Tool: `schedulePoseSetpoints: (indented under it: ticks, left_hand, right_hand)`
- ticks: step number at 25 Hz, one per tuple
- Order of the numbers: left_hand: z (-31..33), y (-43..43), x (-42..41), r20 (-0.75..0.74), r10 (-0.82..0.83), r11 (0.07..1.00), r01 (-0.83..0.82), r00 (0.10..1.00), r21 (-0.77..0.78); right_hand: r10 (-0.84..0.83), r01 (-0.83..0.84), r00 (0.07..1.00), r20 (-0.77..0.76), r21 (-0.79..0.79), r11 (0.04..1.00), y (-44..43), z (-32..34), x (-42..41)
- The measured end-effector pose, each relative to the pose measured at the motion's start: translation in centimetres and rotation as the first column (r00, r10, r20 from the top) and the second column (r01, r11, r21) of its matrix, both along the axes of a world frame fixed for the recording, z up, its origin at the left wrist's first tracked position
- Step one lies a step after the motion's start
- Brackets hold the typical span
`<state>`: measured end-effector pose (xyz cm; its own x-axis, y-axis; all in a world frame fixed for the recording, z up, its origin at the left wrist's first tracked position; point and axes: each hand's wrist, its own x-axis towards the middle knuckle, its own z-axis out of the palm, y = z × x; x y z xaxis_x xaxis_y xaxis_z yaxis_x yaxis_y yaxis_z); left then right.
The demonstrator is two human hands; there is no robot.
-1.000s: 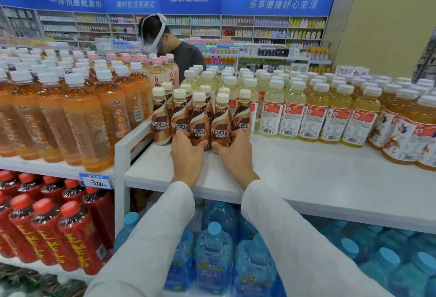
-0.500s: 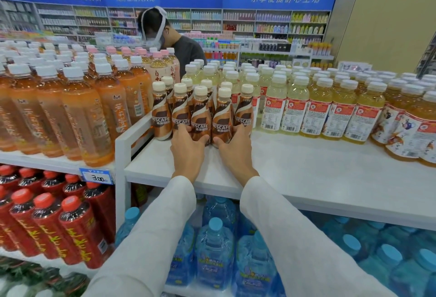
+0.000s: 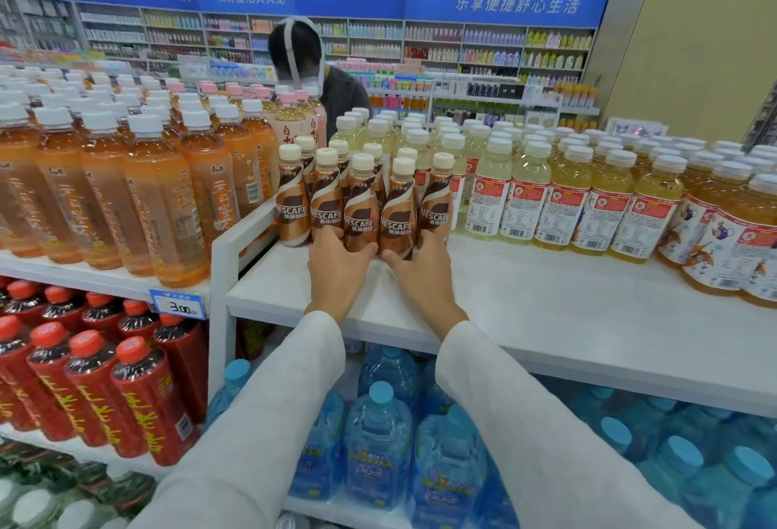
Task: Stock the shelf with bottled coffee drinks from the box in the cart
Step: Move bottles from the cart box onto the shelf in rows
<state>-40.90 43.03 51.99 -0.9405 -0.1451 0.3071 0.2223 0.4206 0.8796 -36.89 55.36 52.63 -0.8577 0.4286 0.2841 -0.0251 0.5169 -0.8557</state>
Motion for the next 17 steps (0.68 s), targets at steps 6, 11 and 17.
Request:
schedulePoseSetpoints:
  ticks: [6,11,17]
  left_hand:
    - [-0.6,-1.1,3.1,0.022,-0.008,0.997,0.01,1.0,-0.08]
    - [-2.1,-2.6,9.3,-0.04,-0.052,0.997,0.054,0.998,0.047]
    - [-5.3,-4.4,18.5,-0.082,-0.008,0.979,0.025,0.997,0.202]
  right_hand:
    - [0.068,-0.075,0.996,0.065,0.1,0.992,1.7,-0.9,5.1]
    - [0.142,-0.139,0.989,-0.041,0.065,0.988,2.3,-2.3,11.2]
    - [0.306,-0.311,0.948,-0.09,-0.048,0.949,1.1,-4.9,17.7]
